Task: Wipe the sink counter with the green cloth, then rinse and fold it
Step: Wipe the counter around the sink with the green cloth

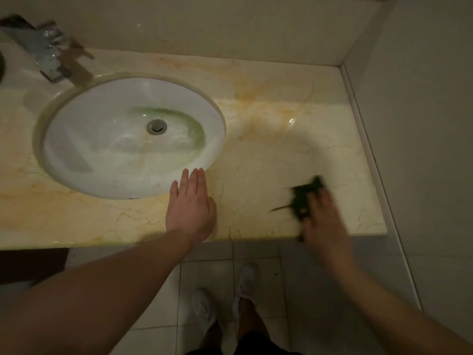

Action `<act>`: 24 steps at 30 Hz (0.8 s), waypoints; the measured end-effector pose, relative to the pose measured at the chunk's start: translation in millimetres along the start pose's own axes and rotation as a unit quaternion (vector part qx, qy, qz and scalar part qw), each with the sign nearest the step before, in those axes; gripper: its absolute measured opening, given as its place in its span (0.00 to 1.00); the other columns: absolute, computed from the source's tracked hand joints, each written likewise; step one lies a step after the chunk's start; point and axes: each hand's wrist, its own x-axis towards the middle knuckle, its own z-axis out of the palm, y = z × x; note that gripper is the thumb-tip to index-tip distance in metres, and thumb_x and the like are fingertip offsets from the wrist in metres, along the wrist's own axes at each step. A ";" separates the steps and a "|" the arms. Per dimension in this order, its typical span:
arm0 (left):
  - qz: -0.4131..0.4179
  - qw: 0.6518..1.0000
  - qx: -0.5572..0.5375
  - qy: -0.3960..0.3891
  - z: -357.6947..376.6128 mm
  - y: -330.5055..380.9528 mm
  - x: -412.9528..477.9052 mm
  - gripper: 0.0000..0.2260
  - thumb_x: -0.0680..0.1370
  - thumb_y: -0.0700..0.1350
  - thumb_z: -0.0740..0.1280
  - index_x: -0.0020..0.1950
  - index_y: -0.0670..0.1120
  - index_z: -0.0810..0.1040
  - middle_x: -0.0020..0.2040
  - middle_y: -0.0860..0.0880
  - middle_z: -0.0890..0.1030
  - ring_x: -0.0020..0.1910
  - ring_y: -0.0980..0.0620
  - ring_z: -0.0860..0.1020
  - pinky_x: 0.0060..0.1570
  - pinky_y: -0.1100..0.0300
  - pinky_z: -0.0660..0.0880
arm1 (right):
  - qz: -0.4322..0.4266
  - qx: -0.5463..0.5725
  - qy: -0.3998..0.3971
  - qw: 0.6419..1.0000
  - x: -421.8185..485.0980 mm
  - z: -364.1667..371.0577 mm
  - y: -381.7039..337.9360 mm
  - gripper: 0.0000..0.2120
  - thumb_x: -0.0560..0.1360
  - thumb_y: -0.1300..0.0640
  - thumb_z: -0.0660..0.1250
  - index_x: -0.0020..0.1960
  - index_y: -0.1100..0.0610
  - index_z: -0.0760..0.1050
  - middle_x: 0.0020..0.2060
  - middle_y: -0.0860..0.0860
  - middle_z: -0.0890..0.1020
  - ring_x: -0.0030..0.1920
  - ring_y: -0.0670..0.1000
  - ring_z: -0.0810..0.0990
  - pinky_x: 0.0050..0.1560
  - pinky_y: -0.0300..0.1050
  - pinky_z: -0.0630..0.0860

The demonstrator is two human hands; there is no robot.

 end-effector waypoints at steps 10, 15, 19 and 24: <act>0.009 1.000 -0.012 0.012 1.0 0.4 -3.3 0.31 0.77 0.50 0.46 0.78 0.39 0.52 0.78 0.41 0.58 0.78 0.42 0.52 0.75 0.43 0.52 | -0.101 0.018 -0.036 0.994 -33.8 44.3 -141.2 0.30 0.75 0.48 0.62 0.74 0.58 0.64 0.75 0.60 0.63 0.75 0.60 0.60 0.75 0.52 0.51; 0.012 1.000 -0.011 0.011 4.0 -2.8 -3.0 0.31 0.77 0.52 0.45 0.79 0.40 0.49 0.79 0.42 0.55 0.78 0.43 0.49 0.76 0.45 0.50 | -0.029 0.021 -0.010 0.999 -26.1 23.6 -68.8 0.29 0.77 0.51 0.62 0.76 0.59 0.61 0.76 0.60 0.60 0.76 0.60 0.57 0.76 0.54 0.51; 0.009 1.000 0.001 0.007 6.4 -1.6 -3.5 0.31 0.78 0.53 0.44 0.79 0.40 0.47 0.80 0.42 0.50 0.79 0.43 0.46 0.76 0.45 0.48 | 0.140 0.026 0.020 0.990 -22.2 -2.1 23.7 0.27 0.81 0.55 0.55 0.77 0.62 0.54 0.77 0.62 0.53 0.77 0.60 0.51 0.77 0.54 0.49; 0.028 1.000 0.007 -0.008 3.6 6.8 1.9 0.32 0.78 0.55 0.43 0.79 0.41 0.46 0.80 0.42 0.46 0.79 0.43 0.42 0.76 0.45 0.45 | 0.197 0.026 0.020 0.980 13.3 -8.4 51.1 0.28 0.81 0.54 0.55 0.77 0.64 0.53 0.77 0.65 0.54 0.77 0.63 0.50 0.77 0.54 0.47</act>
